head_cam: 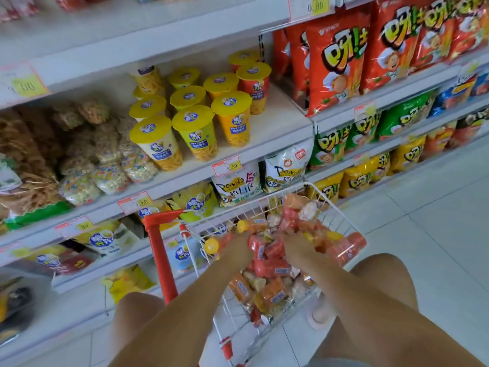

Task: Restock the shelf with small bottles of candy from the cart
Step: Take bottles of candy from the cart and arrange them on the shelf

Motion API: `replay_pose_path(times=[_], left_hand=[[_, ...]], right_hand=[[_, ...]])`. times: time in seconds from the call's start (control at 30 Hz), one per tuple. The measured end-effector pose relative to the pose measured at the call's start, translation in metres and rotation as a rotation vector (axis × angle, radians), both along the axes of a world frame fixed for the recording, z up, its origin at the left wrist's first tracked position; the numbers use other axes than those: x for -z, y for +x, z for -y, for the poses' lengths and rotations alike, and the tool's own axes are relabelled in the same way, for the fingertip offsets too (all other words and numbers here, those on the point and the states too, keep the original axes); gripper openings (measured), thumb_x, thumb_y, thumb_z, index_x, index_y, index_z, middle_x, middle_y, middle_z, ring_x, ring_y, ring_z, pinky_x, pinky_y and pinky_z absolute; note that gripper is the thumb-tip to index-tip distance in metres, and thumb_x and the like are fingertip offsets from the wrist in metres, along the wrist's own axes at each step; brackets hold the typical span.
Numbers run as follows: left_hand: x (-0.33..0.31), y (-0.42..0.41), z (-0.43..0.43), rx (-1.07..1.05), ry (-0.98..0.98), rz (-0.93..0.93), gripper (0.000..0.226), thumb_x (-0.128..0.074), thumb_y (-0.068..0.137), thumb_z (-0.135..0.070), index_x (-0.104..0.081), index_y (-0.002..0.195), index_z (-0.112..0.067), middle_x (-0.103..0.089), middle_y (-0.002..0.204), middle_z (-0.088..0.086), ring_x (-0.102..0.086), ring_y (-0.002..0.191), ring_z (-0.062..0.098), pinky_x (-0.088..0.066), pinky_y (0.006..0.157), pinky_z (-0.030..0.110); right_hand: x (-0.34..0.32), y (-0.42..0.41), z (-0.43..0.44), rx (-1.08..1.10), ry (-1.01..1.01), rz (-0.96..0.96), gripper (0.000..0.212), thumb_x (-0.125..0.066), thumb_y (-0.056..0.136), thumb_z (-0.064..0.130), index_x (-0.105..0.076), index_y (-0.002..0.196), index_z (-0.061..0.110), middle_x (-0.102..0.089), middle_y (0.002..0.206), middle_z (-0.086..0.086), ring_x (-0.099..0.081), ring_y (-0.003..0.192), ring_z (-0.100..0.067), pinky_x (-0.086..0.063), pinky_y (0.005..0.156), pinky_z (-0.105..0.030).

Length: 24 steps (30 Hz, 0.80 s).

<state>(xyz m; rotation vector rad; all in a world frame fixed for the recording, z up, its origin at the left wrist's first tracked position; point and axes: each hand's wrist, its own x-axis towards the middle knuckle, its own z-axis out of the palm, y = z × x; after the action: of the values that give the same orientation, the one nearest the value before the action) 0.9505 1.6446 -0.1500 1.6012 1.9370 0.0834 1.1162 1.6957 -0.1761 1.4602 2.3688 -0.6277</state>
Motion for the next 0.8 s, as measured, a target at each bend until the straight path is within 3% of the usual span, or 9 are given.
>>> replay_pose_path(times=[0.07,0.17,0.23,0.33,0.43,0.5,0.63,0.7,0.8], left_hand=[[0.007,0.002,-0.013,-0.003,-0.041,-0.001,0.054,-0.05,0.091,-0.005,-0.036,0.142,-0.017,-0.062,0.106,0.011,-0.047,0.06,0.005,-0.036,0.045,0.014],[0.016,0.007,-0.025,-0.002,-0.115,-0.015,0.052,-0.06,0.088,-0.012,-0.041,0.137,-0.012,-0.062,0.114,0.014,-0.062,0.089,0.023,-0.049,0.06,0.027],[0.021,0.013,-0.028,-0.007,-0.131,-0.031,0.048,-0.067,0.085,-0.021,-0.05,0.128,-0.01,-0.059,0.119,0.011,-0.06,0.102,0.025,-0.051,0.076,0.031],[0.036,0.015,-0.03,-0.051,-0.113,-0.03,0.042,-0.07,0.082,-0.029,-0.061,0.119,-0.012,-0.058,0.119,0.004,-0.059,0.102,0.021,-0.051,0.083,0.03],[0.032,0.017,-0.031,-0.084,-0.165,-0.007,0.041,-0.072,0.081,-0.031,-0.062,0.117,-0.014,-0.059,0.122,0.004,-0.06,0.105,0.023,-0.054,0.086,0.034],[0.023,0.014,-0.028,-0.097,-0.204,0.055,0.044,-0.073,0.081,-0.024,-0.059,0.12,-0.011,-0.055,0.125,0.005,-0.057,0.109,0.024,-0.051,0.086,0.031],[0.005,0.004,-0.017,-0.294,-0.131,0.289,0.043,-0.075,0.079,-0.018,-0.047,0.111,-0.012,-0.057,0.097,0.0,-0.055,0.075,0.009,-0.047,0.057,0.022],[-0.011,0.003,-0.012,-0.419,-0.066,0.442,0.043,-0.073,0.081,-0.019,-0.048,0.114,-0.007,-0.061,0.094,0.007,-0.058,0.068,0.009,-0.039,0.047,0.018],[-0.051,0.001,-0.009,-0.645,-0.025,0.962,0.055,-0.071,0.079,-0.037,-0.059,0.115,0.003,-0.067,0.1,0.02,-0.065,0.074,0.02,-0.056,0.063,0.03]], right_hand=[[-0.001,-0.004,0.0,-0.028,0.048,0.074,0.075,-0.049,0.085,-0.009,-0.023,0.15,0.018,-0.012,0.155,-0.015,-0.031,0.134,-0.037,-0.044,0.101,-0.036],[0.003,-0.009,0.0,-0.061,0.07,0.16,0.076,-0.052,0.083,-0.01,-0.027,0.149,0.018,-0.016,0.153,-0.02,-0.028,0.135,-0.038,-0.043,0.1,-0.038],[0.004,-0.006,-0.001,-0.088,0.071,0.182,0.073,-0.056,0.085,-0.003,-0.025,0.149,0.011,-0.038,0.144,-0.02,-0.037,0.13,-0.035,-0.042,0.101,-0.036],[-0.003,0.003,-0.002,-0.012,-0.032,0.033,0.048,-0.055,0.092,0.007,-0.042,0.138,0.009,-0.064,0.114,-0.01,-0.059,0.107,-0.024,-0.052,0.089,-0.031],[-0.02,0.015,-0.001,0.197,-0.128,-0.203,0.043,-0.061,0.091,0.02,-0.047,0.131,0.012,-0.066,0.101,-0.001,-0.065,0.093,-0.017,-0.055,0.081,-0.027],[-0.035,0.024,-0.001,0.276,-0.098,-0.315,0.035,-0.062,0.091,0.022,-0.051,0.122,0.013,-0.059,0.087,0.01,-0.062,0.084,-0.011,-0.05,0.072,-0.015],[-0.074,0.049,-0.002,0.439,-0.088,-0.573,0.031,-0.067,0.087,0.028,-0.055,0.114,0.016,-0.058,0.098,0.005,-0.057,0.093,-0.015,-0.04,0.075,-0.021],[-0.096,0.054,-0.003,0.514,-0.131,-0.779,0.027,-0.069,0.085,0.028,-0.058,0.108,0.017,-0.061,0.099,0.002,-0.058,0.088,-0.015,-0.042,0.067,-0.02],[-0.136,0.044,-0.001,0.611,-0.289,-1.123,0.025,-0.062,0.09,0.027,-0.058,0.108,0.009,-0.066,0.1,-0.001,-0.064,0.089,-0.018,-0.051,0.075,-0.023]])
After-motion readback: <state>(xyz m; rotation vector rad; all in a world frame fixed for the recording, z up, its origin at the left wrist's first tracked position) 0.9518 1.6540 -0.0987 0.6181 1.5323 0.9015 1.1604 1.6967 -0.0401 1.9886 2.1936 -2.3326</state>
